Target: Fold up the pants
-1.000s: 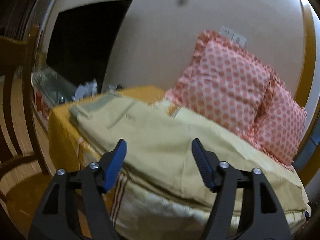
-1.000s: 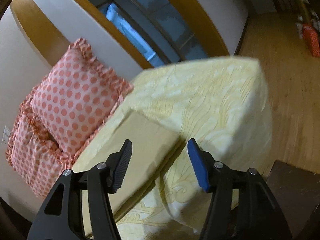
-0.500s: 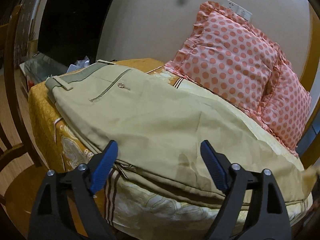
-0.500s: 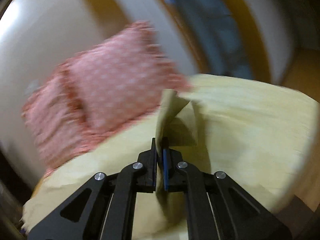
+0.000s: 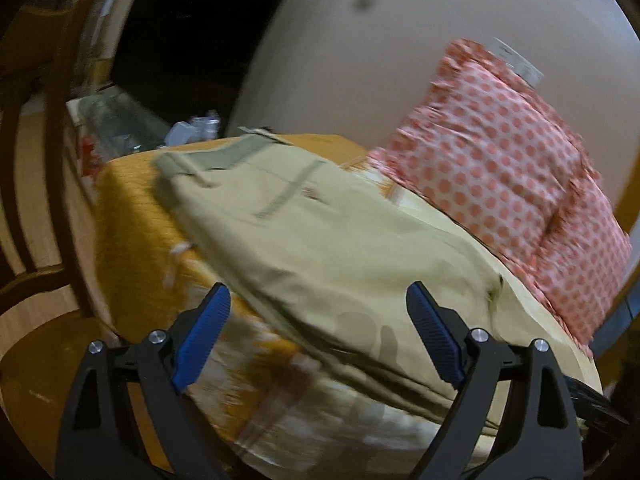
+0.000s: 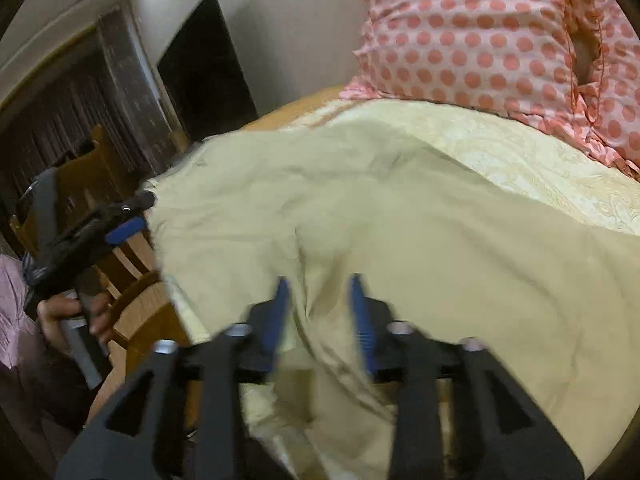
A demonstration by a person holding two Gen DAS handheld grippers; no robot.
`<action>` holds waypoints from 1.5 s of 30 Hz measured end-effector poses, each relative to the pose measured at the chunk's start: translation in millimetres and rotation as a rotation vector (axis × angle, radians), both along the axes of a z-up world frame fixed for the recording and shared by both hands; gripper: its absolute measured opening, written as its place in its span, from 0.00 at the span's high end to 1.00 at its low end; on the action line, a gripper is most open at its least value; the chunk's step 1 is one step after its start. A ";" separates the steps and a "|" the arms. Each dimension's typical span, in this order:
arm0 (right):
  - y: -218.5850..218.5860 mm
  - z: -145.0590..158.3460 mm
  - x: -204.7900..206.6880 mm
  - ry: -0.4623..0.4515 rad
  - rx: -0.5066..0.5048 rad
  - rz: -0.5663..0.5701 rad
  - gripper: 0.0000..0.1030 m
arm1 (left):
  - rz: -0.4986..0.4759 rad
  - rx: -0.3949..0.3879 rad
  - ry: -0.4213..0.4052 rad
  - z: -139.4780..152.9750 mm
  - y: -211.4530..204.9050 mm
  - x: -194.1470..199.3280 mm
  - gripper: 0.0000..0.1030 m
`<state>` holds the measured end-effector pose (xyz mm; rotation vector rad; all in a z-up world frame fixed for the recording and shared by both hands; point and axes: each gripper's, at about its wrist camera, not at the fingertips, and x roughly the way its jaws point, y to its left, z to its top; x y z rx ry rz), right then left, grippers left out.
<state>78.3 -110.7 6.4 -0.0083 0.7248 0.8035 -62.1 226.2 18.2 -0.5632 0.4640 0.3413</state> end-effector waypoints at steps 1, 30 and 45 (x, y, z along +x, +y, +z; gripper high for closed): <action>-8.0 5.0 -3.0 -0.020 0.036 -0.024 0.40 | 0.020 -0.023 -0.008 -2.5 8.4 -1.3 0.13; -17.9 -7.1 7.9 0.016 0.005 -0.112 0.25 | 0.095 -0.386 -0.069 -9.1 71.3 28.6 0.41; -168.8 35.8 -17.5 -0.103 0.249 -0.422 0.25 | -0.518 0.329 -0.083 139.6 -135.5 114.8 0.89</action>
